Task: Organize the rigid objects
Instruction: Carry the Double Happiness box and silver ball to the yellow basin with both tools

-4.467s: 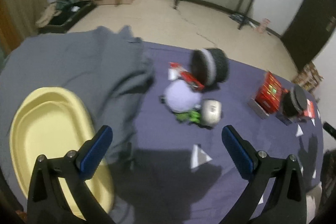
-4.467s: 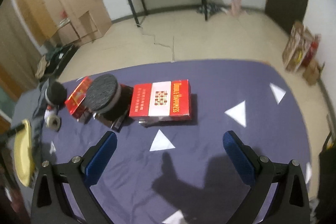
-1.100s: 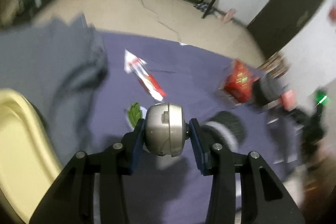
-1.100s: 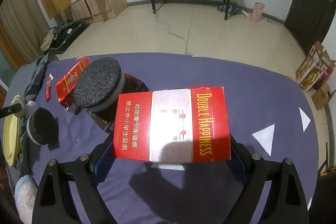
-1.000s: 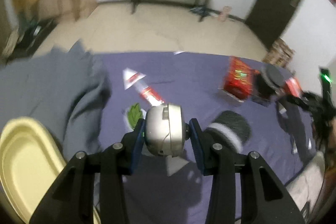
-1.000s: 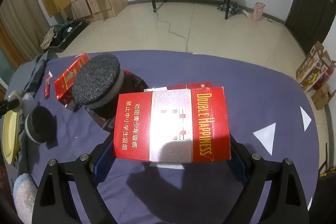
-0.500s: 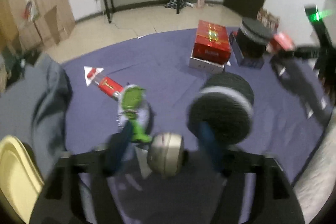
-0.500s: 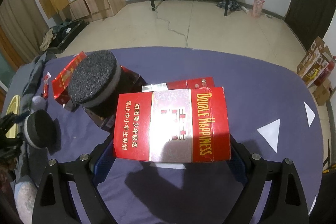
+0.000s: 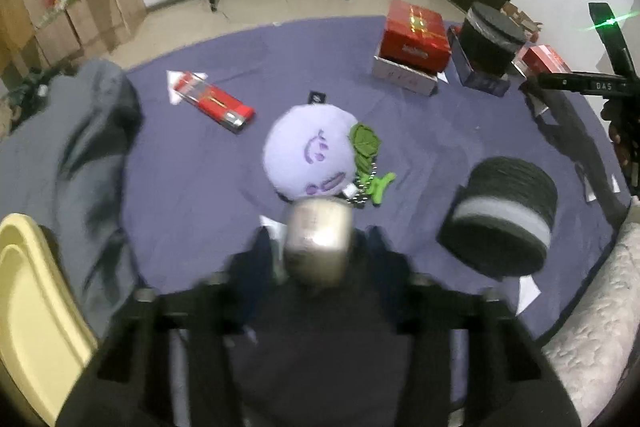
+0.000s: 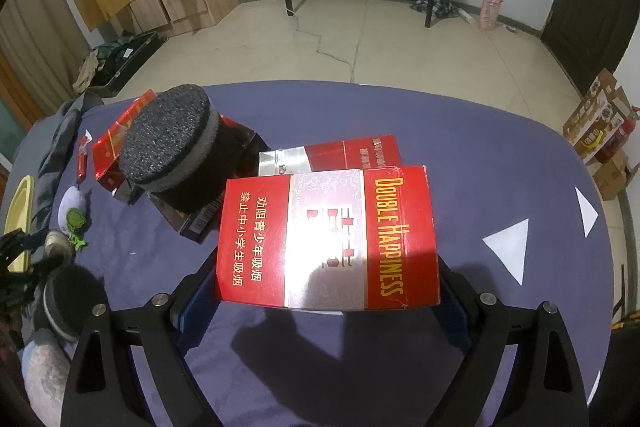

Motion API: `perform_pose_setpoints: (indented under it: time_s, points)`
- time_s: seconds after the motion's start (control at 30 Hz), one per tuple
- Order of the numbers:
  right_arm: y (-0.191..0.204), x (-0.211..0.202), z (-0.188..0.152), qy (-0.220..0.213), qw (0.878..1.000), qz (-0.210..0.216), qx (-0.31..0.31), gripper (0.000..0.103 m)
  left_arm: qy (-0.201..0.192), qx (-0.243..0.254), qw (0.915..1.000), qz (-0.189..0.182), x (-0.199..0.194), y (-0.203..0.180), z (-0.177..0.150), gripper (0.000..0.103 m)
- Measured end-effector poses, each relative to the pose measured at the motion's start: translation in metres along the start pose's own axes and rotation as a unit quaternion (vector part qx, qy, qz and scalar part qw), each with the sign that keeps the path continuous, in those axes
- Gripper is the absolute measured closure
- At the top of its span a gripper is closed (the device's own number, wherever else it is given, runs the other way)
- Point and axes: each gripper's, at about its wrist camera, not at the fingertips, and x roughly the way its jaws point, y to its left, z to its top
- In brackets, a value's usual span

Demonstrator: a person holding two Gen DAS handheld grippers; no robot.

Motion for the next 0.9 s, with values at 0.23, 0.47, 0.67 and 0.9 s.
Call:
perform_pose_setpoints:
  time_s: [0.23, 0.47, 0.67, 0.9]
  points:
    - [0.005, -0.008, 0.002, -0.008, 1.000, -0.002, -0.018, 0.011, 0.002, -0.003, 1.0000, 0.001, -0.005, 0.000, 0.003, 0.060]
    - [0.020, -0.045, 0.010, -0.060, 0.998, 0.012, -0.031, 0.011, -0.042, -0.062, 0.9971, 0.013, -0.067, 0.053, 0.008, 0.060]
    - [0.130, -0.120, 0.057, -0.115, 0.981, 0.127, -0.093, 0.011, -0.101, -0.158, 0.9787, 0.083, -0.156, 0.164, 0.003, 0.060]
    - [0.384, -0.113, 0.010, -0.049, 0.922, 0.246, -0.295, 0.011, -0.066, -0.210, 0.9640, 0.149, -0.185, 0.276, -0.065, 0.060]
